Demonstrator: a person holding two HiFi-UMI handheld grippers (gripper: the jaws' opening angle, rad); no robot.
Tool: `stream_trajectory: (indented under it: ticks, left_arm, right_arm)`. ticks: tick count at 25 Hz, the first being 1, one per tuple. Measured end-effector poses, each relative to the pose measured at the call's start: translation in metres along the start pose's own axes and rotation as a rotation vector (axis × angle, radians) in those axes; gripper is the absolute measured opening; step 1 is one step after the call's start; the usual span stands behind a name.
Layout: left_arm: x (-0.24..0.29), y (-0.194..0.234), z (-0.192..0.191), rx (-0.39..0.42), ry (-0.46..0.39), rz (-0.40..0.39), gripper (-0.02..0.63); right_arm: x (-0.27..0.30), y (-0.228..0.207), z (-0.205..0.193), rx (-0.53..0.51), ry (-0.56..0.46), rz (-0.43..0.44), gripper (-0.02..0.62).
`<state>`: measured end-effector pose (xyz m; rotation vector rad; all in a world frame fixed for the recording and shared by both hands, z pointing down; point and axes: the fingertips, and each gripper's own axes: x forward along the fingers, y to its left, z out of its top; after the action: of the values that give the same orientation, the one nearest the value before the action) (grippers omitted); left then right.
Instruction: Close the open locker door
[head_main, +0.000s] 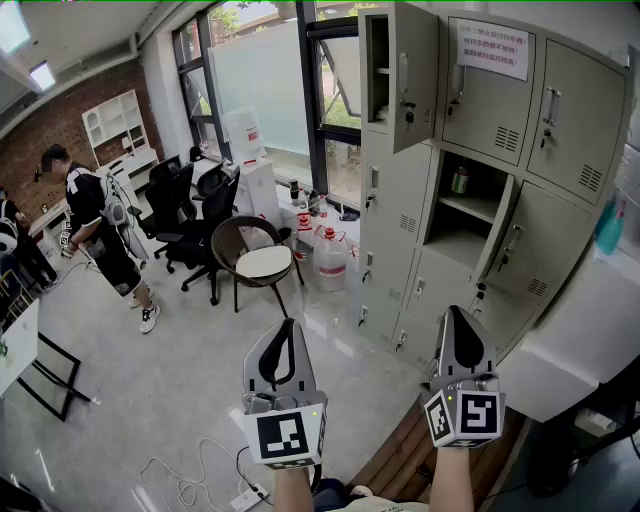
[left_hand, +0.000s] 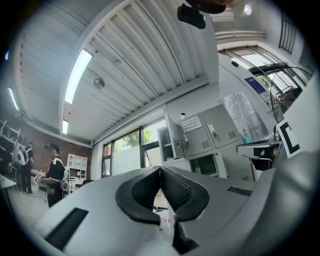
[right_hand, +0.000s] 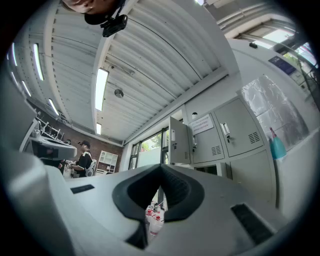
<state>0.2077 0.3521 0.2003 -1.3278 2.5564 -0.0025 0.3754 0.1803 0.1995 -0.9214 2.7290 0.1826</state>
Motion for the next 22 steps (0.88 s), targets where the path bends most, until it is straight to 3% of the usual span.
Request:
stream_trajectory:
  ticks: [17, 19, 22]
  left_arm:
    - [0.011, 0.007, -0.01, -0.001, 0.02, 0.013, 0.005]
    - [0.014, 0.007, -0.014, -0.007, 0.025, 0.013, 0.005]
    - [0.021, 0.008, -0.018, -0.007, 0.029, 0.008, 0.005]
  right_arm:
    - [0.011, 0.002, -0.006, 0.005, -0.001, 0.032, -0.001]
    - [0.015, 0.004, -0.008, -0.004, -0.001, 0.045, 0.089]
    - [0.024, 0.005, -0.008, -0.025, -0.005, 0.046, 0.091]
